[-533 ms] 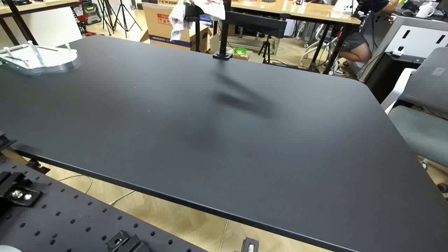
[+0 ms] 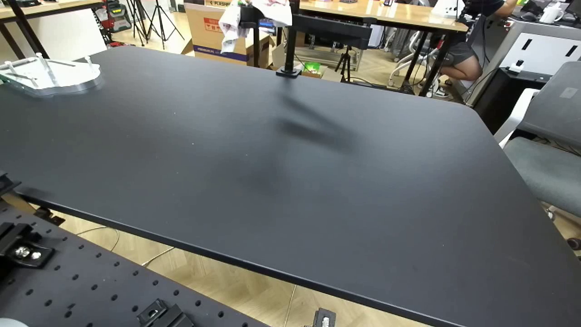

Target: Unhang the white cloth from the black frame

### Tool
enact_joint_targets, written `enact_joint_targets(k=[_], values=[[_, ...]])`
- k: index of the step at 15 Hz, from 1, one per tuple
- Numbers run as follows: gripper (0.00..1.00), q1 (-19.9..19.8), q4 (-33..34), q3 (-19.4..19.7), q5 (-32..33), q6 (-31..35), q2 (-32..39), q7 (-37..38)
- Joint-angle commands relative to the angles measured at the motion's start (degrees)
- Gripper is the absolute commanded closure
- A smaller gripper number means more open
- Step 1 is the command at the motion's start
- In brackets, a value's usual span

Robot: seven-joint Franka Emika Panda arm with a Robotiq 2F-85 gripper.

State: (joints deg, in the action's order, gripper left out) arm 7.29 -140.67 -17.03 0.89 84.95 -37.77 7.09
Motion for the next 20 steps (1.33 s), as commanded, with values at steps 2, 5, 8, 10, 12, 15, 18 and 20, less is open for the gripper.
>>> enact_joint_targets(k=[2,5,8,10,12,15,18,20], values=[[0.00,1.5,0.2,1.2,0.6,-0.2,0.3,0.8],[0.00,-0.1,0.0,1.5,3.2,2.7,0.6,2.3],[0.00,-2.9,0.4,3.8,12.6,10.8,2.8,1.0],[0.00,-5.3,1.6,5.8,18.9,16.1,6.3,0.8],[0.00,-7.6,3.7,8.1,23.2,20.5,11.2,0.5],[0.00,-7.4,2.0,9.6,22.9,22.5,10.6,0.4],[0.00,-7.6,2.7,10.4,22.9,23.2,12.9,0.1],[0.00,-7.2,2.4,10.4,22.0,25.2,12.6,1.4]])
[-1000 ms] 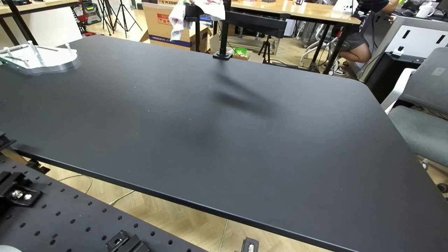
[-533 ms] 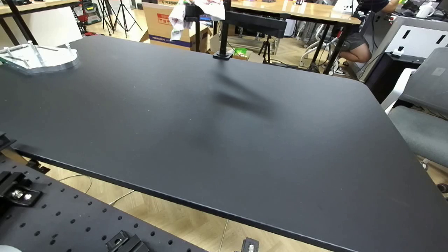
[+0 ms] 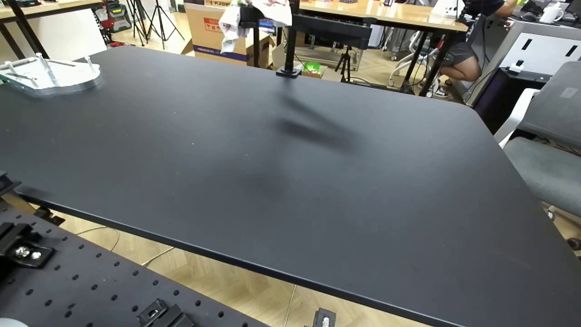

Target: Unhang the white cloth from the black frame

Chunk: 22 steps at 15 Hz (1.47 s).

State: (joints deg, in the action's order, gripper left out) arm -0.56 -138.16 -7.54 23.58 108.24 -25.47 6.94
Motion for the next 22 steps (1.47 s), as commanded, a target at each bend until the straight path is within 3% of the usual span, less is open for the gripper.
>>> enact_joint_targets(k=[1,6,8,11,21,22], values=[[0.00,0.6,0.3,1.5,-2.5,4.5,1.0,3.0],[0.00,-1.0,3.8,2.4,-8.9,20.5,8.6,9.2],[0.00,-2.2,5.6,1.8,-8.4,28.5,12.8,12.8],[0.00,-3.1,10.4,1.6,-6.4,35.3,19.8,16.5],[0.00,2.7,24.6,5.0,-6.7,34.3,37.2,16.7],[0.25,3.5,25.5,5.4,-6.6,34.2,38.0,16.7]])
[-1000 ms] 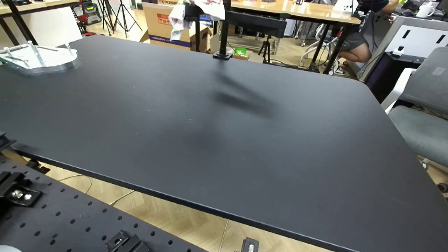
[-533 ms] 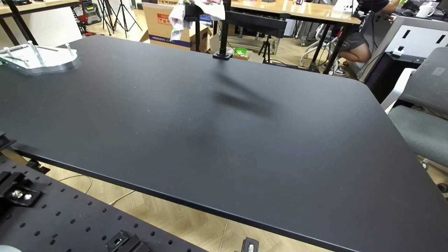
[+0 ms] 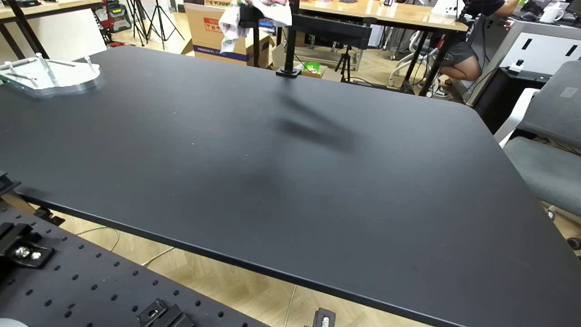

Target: Unhang the white cloth from the black frame

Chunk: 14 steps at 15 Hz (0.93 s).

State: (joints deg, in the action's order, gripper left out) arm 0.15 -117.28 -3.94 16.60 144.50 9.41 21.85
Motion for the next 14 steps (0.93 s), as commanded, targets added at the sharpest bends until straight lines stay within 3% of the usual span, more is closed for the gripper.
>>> enact_joint_targets(k=[1,7,11,12,14], values=[[0.26,3.5,5.4,2.2,0.5,-2.1,3.9,1.8],[0.69,5.9,7.5,3.4,-1.3,-4.0,5.9,0.3],[0.95,5.5,5.6,2.6,-6.6,-9.0,3.7,-1.2],[1.00,5.6,4.6,2.6,-7.4,-10.0,2.6,-1.2],[1.00,5.6,3.4,2.5,-8.3,-12.3,0.5,-1.0]])
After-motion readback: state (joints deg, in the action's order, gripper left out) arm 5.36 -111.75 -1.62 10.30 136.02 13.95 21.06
